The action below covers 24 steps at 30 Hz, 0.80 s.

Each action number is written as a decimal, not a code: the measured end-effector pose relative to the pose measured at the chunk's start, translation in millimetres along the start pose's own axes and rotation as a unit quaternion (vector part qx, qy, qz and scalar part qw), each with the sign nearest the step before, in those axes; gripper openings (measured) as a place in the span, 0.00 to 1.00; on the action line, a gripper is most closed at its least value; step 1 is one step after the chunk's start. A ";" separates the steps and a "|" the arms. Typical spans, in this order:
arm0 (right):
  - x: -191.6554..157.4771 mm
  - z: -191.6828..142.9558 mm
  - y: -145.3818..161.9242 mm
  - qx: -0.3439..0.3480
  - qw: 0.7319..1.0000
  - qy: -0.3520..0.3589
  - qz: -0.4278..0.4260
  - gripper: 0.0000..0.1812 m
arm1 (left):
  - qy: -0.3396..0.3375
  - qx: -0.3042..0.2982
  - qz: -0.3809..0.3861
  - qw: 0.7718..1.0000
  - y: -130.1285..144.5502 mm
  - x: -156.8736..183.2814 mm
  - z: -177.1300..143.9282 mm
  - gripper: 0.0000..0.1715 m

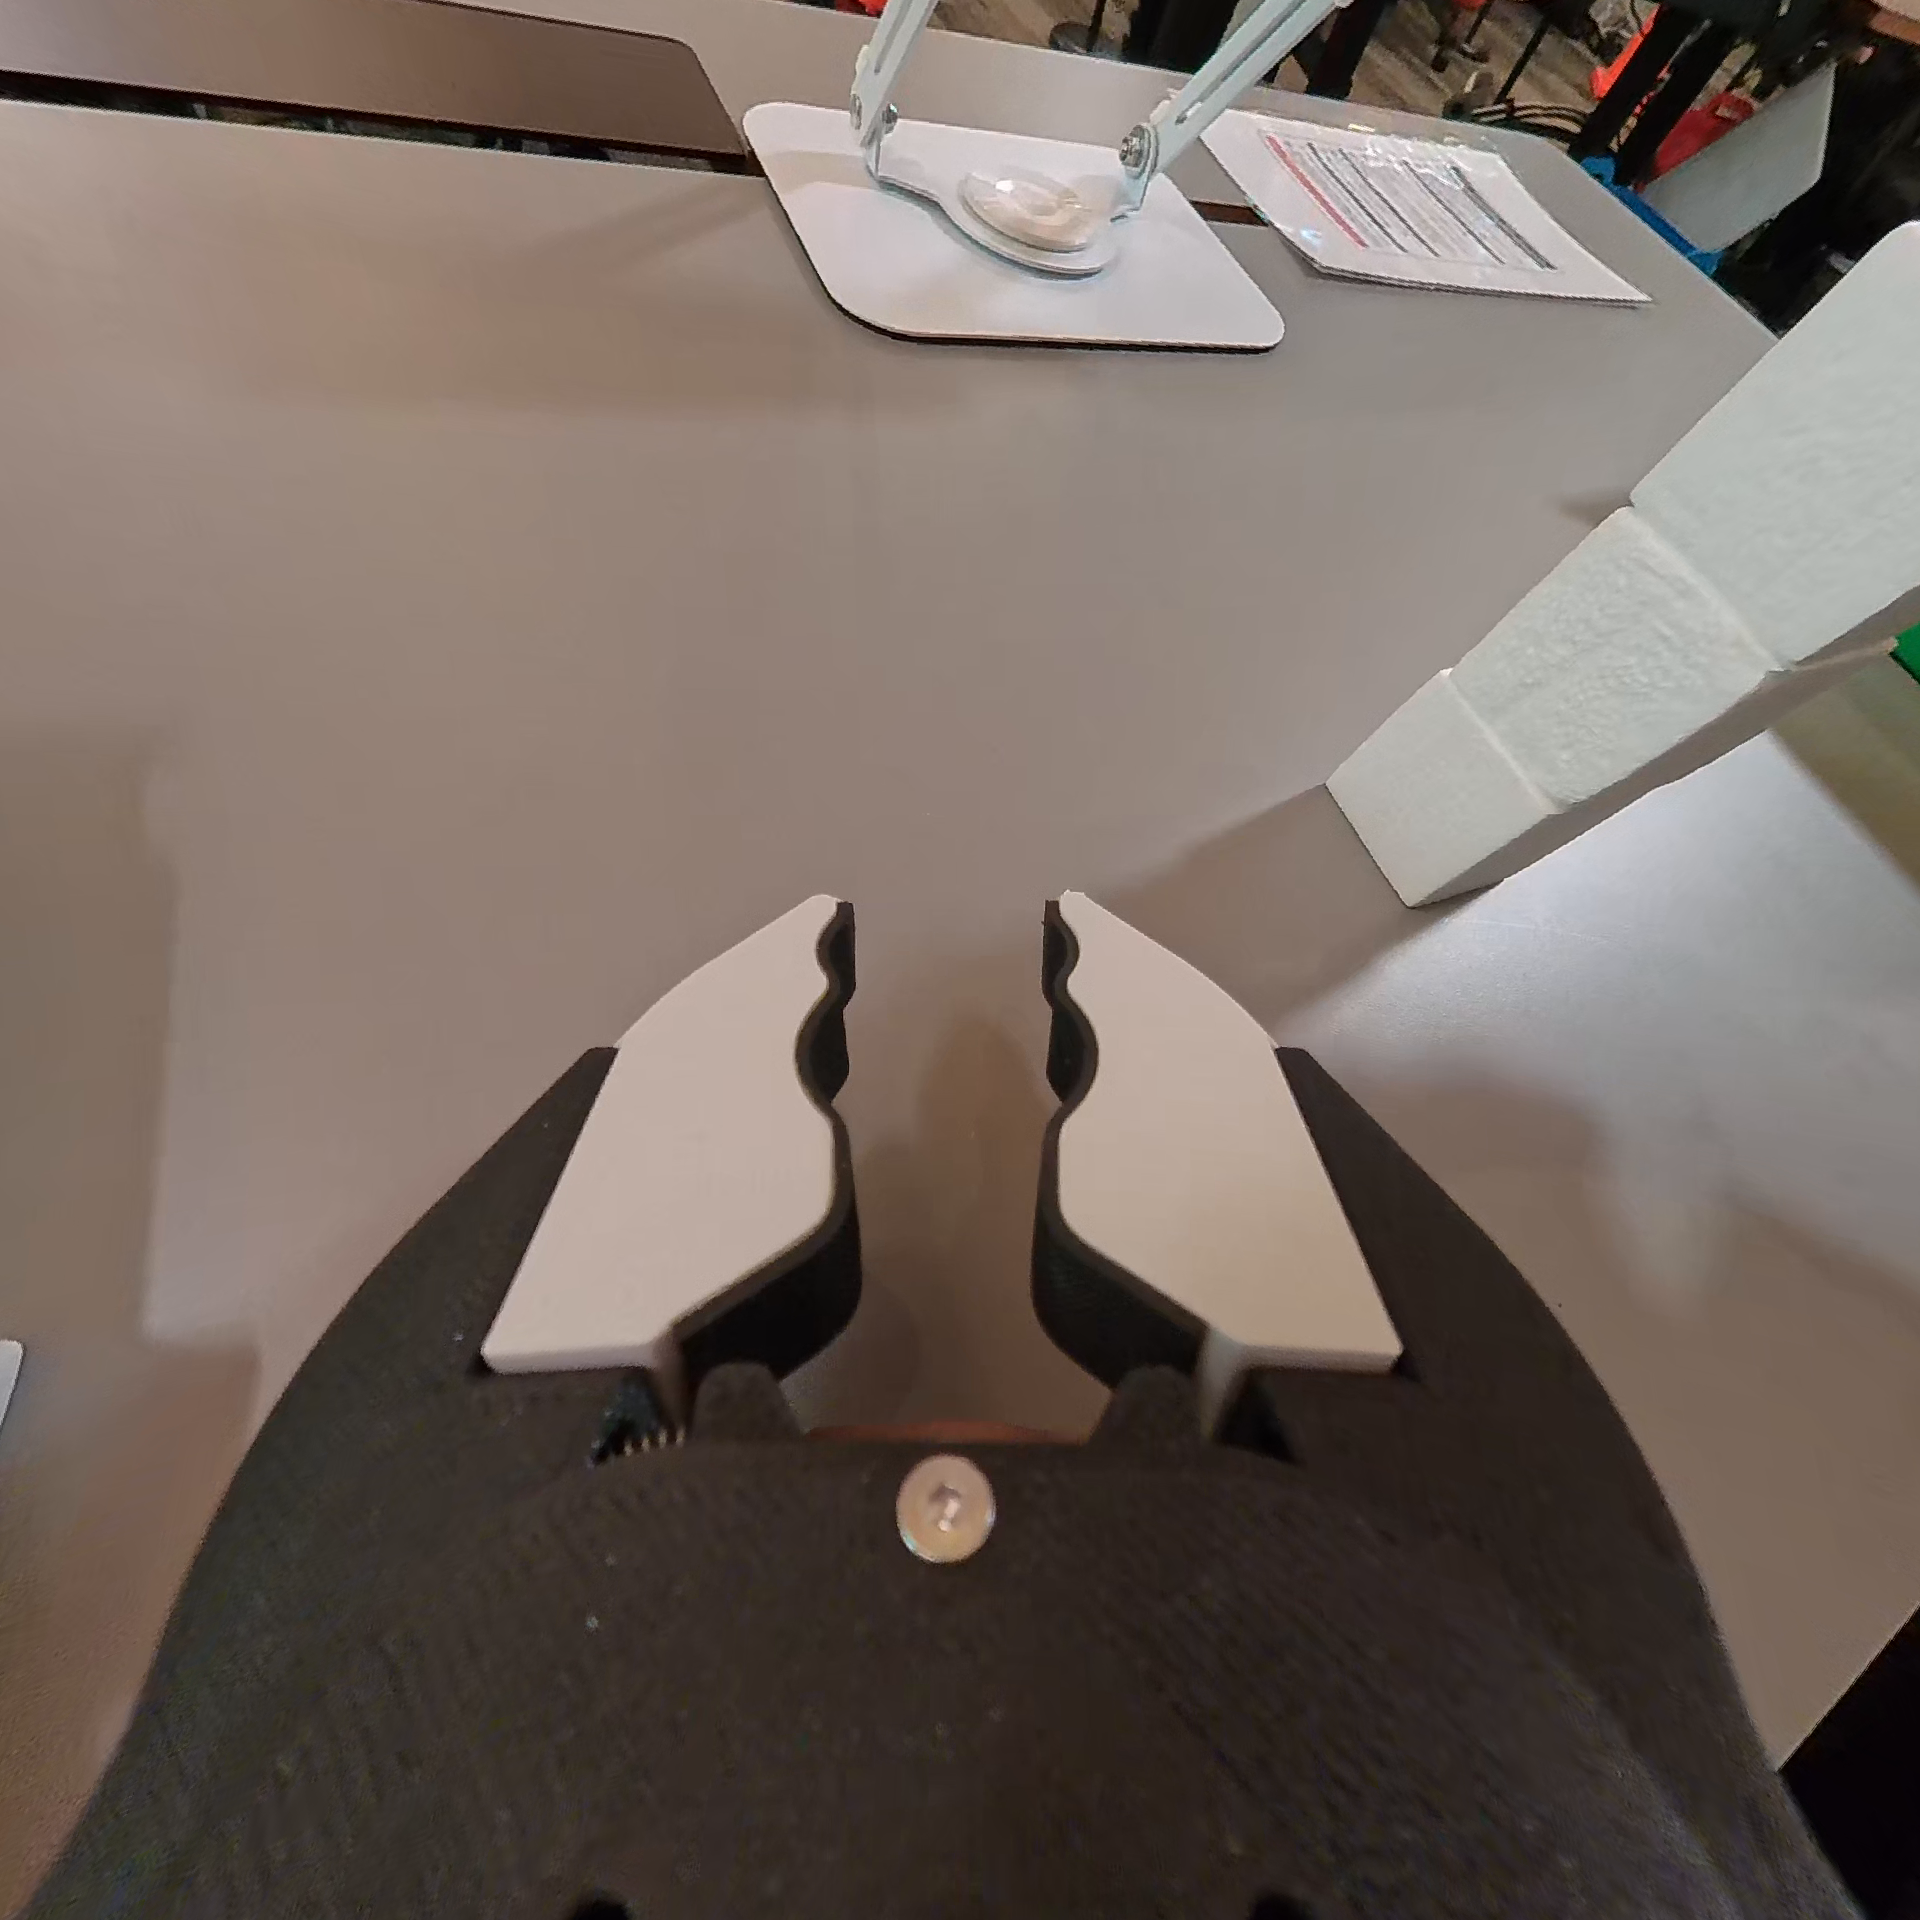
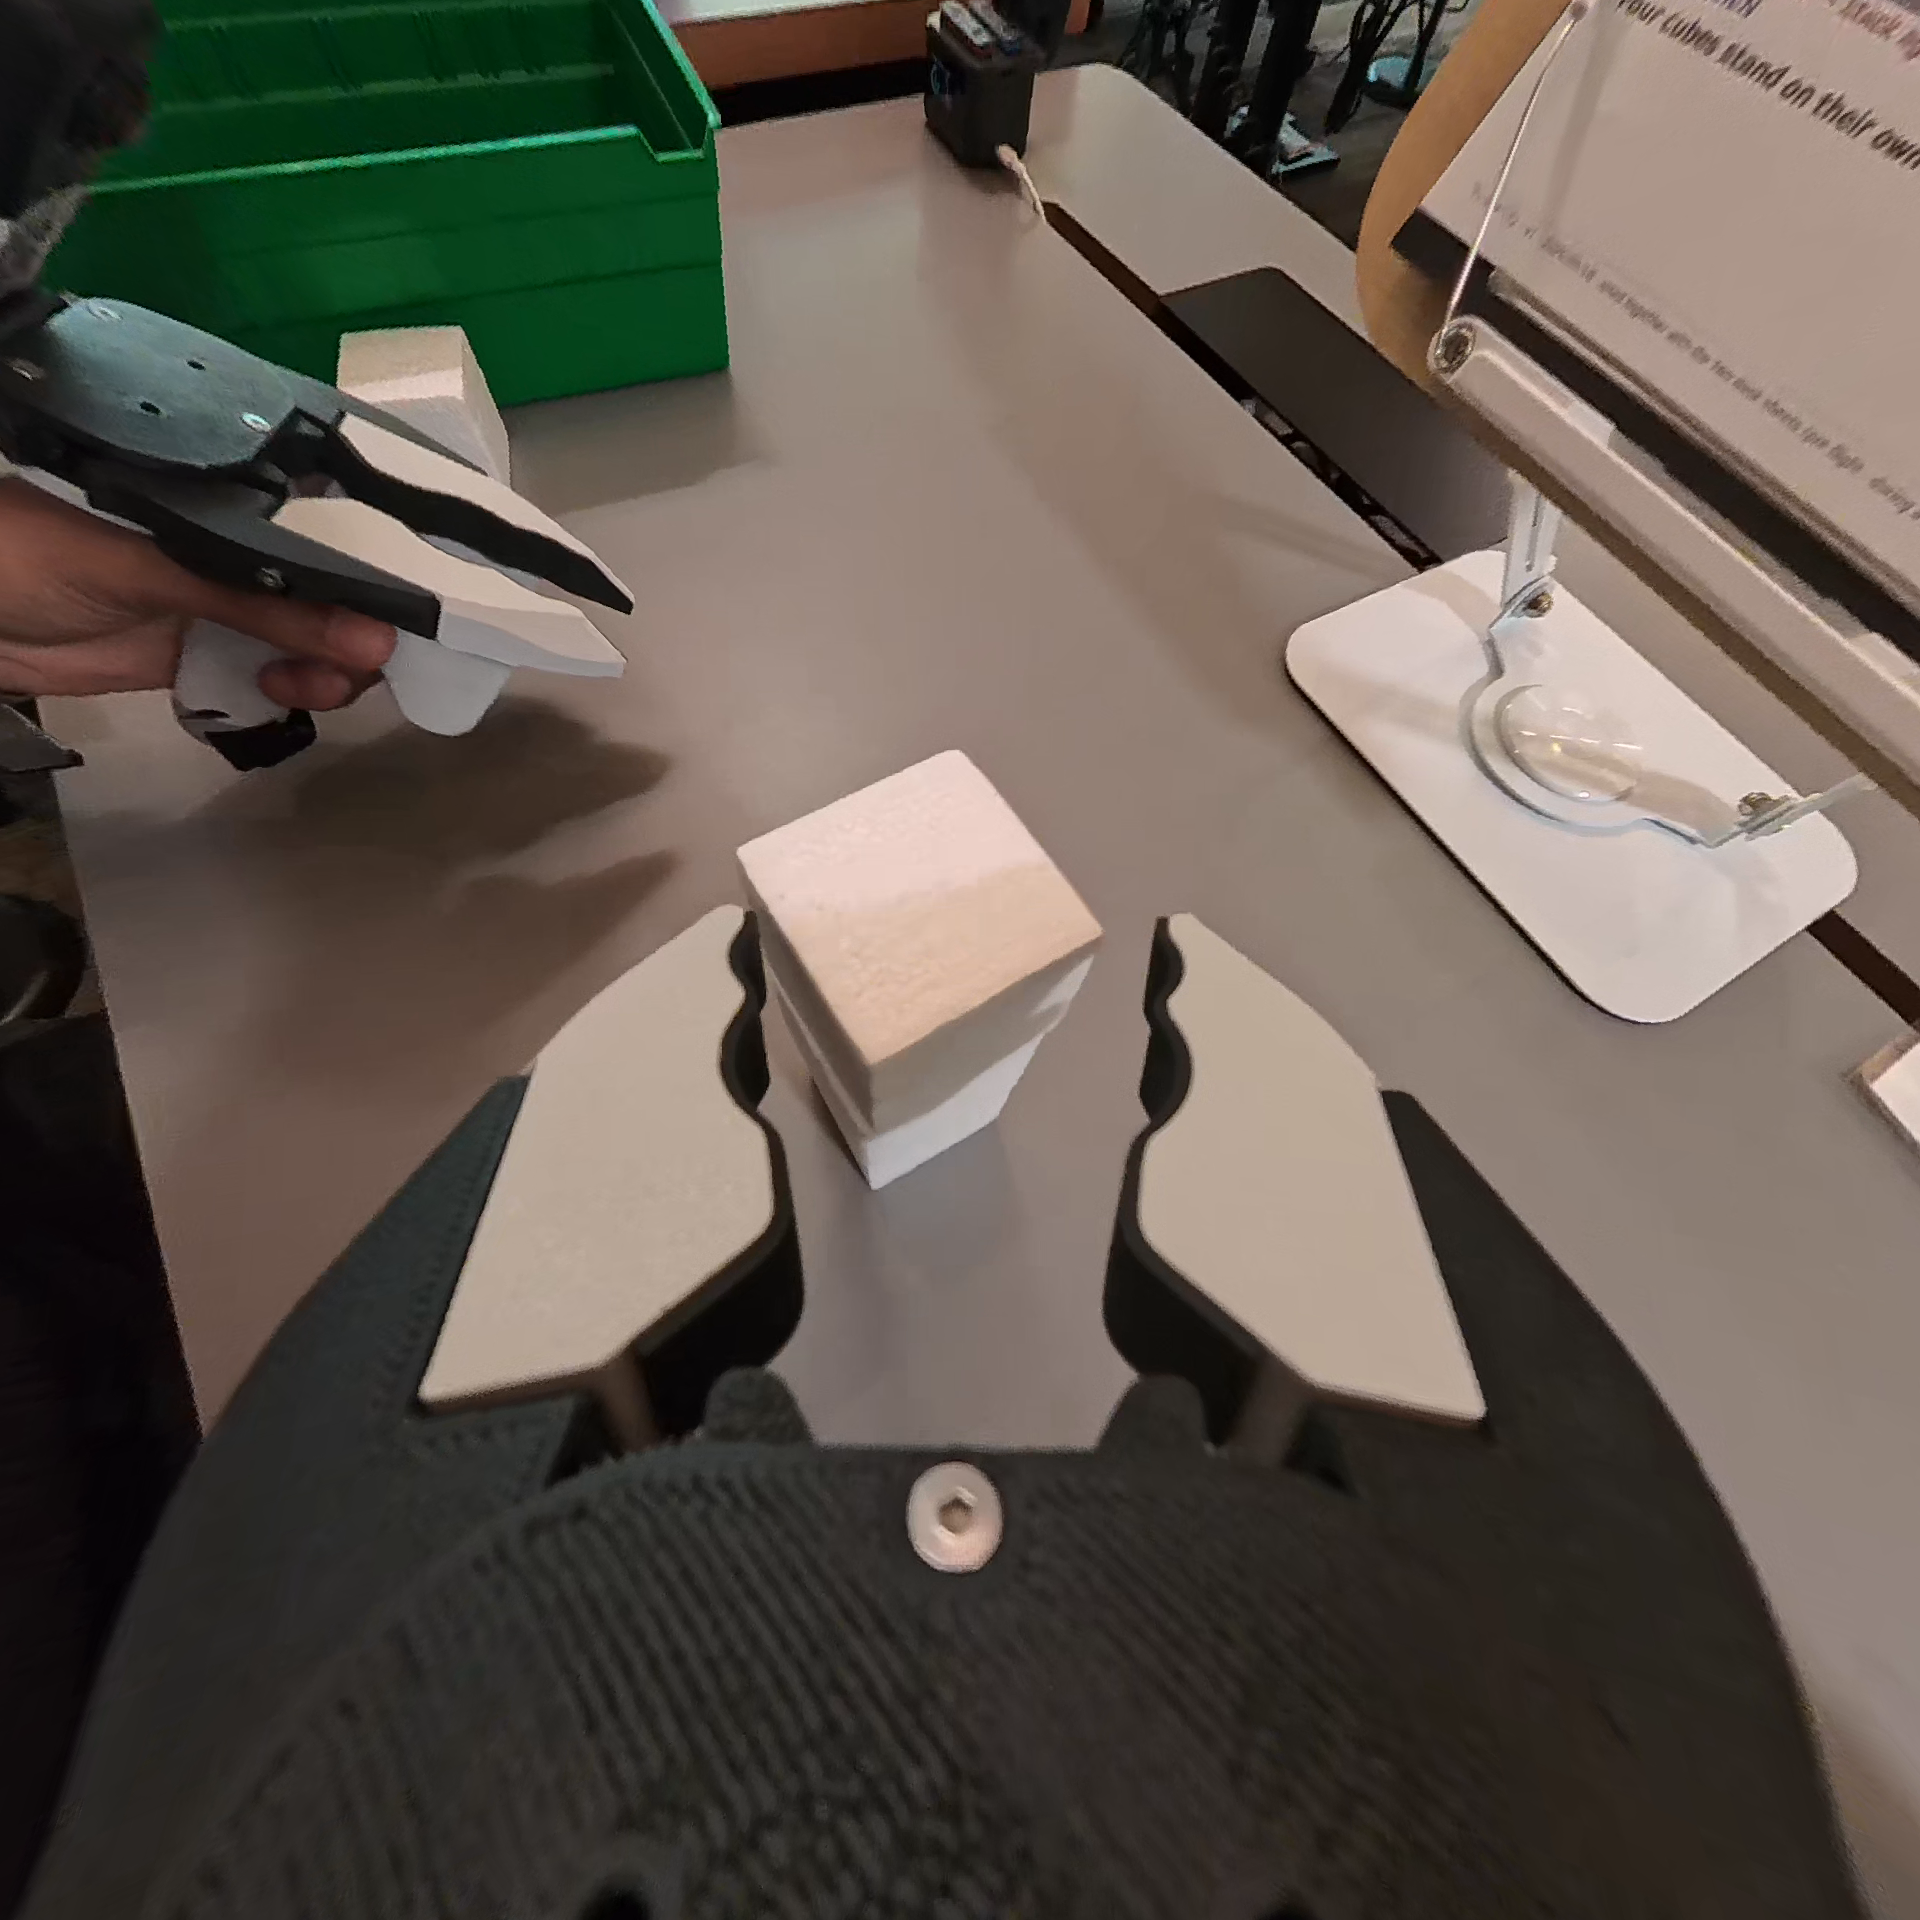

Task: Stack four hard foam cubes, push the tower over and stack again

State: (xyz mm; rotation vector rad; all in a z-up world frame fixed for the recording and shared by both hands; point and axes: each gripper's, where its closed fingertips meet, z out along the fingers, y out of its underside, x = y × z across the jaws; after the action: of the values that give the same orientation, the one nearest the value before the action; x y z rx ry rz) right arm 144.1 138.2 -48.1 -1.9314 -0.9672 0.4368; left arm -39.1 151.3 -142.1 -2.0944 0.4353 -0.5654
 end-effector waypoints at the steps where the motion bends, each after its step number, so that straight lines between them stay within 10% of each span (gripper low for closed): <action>1: 0.3 -2.3 -2.3 0.006 1.000 -0.002 0.003 0.40 | 0.000 0.000 0.000 1.000 0.0 0.0 0.0 0.21; 24: 0.8 -15.2 -12.5 0.034 0.999 -0.011 0.005 0.40 | -0.001 -0.001 0.001 1.000 0.5 -0.1 0.1 0.21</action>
State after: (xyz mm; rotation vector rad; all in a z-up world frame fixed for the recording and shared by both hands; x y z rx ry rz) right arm 148.5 133.7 -29.4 -1.8753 -0.9457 0.4911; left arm -39.2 151.2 -142.6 -2.0969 0.4371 -0.5627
